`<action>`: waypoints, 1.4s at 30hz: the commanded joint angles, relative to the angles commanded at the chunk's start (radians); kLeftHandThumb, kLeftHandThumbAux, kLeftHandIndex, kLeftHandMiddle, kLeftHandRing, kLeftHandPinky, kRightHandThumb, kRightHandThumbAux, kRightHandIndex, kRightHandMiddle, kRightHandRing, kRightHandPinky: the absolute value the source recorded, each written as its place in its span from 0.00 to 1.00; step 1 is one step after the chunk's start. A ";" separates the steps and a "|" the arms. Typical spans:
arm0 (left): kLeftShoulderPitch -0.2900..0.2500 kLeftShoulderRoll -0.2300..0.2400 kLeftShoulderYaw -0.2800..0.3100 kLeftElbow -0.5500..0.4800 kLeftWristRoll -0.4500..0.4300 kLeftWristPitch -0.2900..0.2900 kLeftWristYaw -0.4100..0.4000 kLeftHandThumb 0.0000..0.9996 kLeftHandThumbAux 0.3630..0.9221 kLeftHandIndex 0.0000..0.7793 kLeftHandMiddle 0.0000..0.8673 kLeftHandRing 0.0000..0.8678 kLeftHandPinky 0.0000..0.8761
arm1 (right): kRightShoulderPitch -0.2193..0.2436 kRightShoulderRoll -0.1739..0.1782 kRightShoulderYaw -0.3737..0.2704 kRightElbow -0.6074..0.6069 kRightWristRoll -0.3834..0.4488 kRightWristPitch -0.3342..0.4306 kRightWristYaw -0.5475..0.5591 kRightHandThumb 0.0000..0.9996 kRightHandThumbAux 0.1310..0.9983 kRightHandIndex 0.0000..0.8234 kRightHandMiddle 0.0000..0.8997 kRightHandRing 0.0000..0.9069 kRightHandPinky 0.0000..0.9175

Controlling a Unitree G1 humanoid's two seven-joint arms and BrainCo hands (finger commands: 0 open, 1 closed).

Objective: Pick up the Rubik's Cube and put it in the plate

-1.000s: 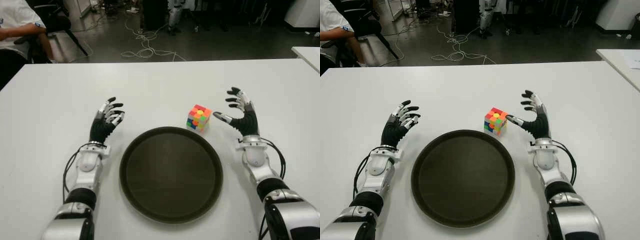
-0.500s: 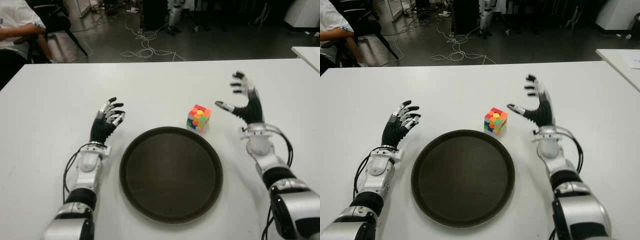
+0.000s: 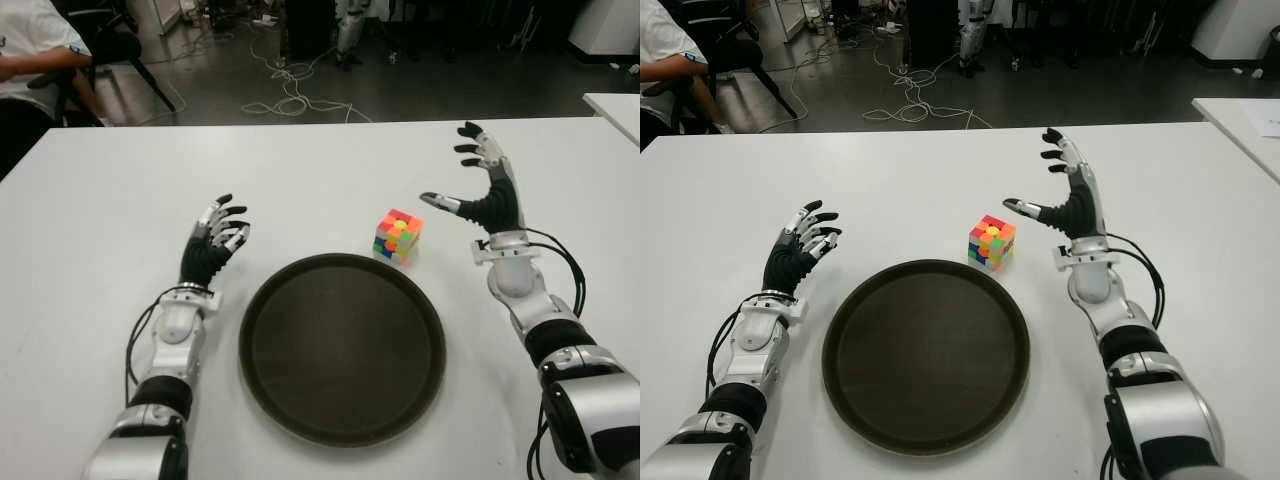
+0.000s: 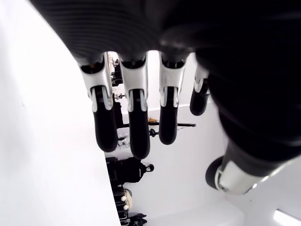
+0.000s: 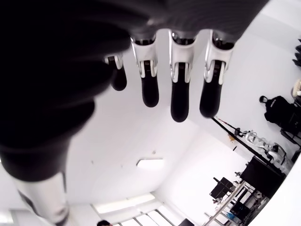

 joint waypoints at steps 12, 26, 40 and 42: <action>0.000 -0.003 0.006 0.009 -0.004 -0.009 0.000 0.54 0.52 0.18 0.31 0.36 0.42 | 0.071 -0.124 0.094 -0.426 -0.175 0.406 0.290 0.00 0.53 0.13 0.22 0.23 0.22; 0.009 0.001 0.000 -0.008 0.009 -0.002 0.011 0.50 0.53 0.18 0.31 0.37 0.42 | 0.087 -0.260 0.209 -0.718 -0.310 0.686 0.764 0.00 0.43 0.06 0.21 0.20 0.17; 0.009 -0.002 0.008 -0.004 -0.011 -0.023 -0.015 0.56 0.55 0.18 0.31 0.36 0.41 | 0.103 -0.291 0.249 -0.780 -0.380 0.776 0.861 0.01 0.48 0.01 0.19 0.21 0.18; 0.011 -0.002 0.008 -0.007 -0.013 -0.022 -0.019 0.56 0.55 0.19 0.31 0.37 0.41 | 0.108 -0.294 0.248 -0.784 -0.385 0.776 0.857 0.02 0.49 0.00 0.19 0.21 0.19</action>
